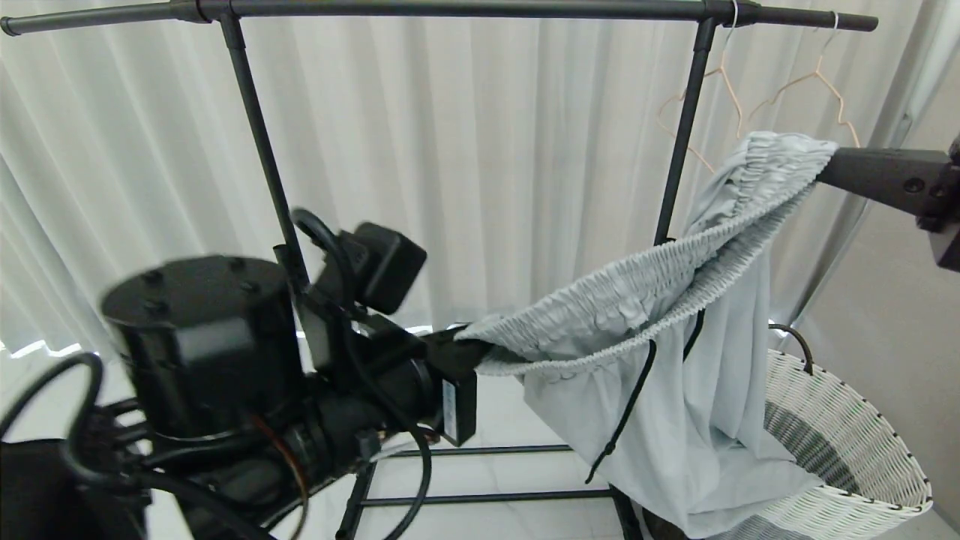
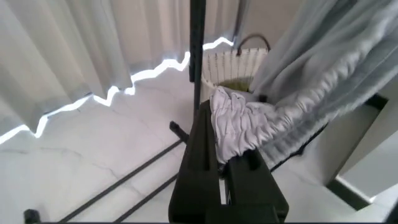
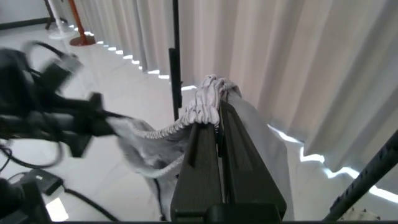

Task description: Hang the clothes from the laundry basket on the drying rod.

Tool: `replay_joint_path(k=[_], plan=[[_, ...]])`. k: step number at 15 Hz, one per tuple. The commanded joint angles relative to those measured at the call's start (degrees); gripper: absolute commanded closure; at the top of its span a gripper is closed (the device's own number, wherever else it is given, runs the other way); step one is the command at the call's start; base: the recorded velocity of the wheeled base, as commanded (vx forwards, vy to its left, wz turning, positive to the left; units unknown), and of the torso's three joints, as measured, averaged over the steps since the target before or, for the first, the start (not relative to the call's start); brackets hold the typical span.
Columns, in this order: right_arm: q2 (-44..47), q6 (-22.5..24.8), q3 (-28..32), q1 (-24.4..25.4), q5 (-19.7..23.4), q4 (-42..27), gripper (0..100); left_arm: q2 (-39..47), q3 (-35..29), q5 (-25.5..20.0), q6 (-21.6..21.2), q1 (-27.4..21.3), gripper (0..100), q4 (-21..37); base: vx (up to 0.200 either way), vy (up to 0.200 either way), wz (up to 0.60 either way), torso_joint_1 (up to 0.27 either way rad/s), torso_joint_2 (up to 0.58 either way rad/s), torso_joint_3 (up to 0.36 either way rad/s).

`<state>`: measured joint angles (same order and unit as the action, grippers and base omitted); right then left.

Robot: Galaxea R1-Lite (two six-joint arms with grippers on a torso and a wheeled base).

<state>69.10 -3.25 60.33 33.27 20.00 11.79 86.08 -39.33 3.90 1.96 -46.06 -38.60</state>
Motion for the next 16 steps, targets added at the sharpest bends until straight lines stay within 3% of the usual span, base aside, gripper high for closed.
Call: replay_joint_path(k=[1,7,10,14,16], plan=[[3.8,0.0,3.1,0.0,-0.1,0.3,100,-12.9,-9.5,-0.1,0.3,0.0,100,9.2,0.000,0.000,0.00,0.000,0.00,0.000],[4.1,-0.1,4.3,0.0,0.0,5.0,100,-14.6,-17.6,0.0,-1.5,2.6,100,12.2,0.000,0.000,0.00,0.000,0.00,0.000],[4.3,-0.1,4.9,0.0,-0.1,7.4,100,-14.6,-24.0,0.1,-1.7,2.6,100,23.5,0.000,0.000,0.00,0.000,0.00,0.000],[2.6,-0.1,4.8,0.0,-0.1,7.7,100,-13.0,-22.9,0.1,-2.0,3.3,100,23.7,0.000,0.000,0.00,0.000,0.00,0.000],[1.4,-0.1,4.4,-0.4,-0.3,7.6,100,-12.3,-22.0,0.1,-2.4,3.7,100,20.5,0.000,0.000,0.00,0.000,0.00,0.000]])
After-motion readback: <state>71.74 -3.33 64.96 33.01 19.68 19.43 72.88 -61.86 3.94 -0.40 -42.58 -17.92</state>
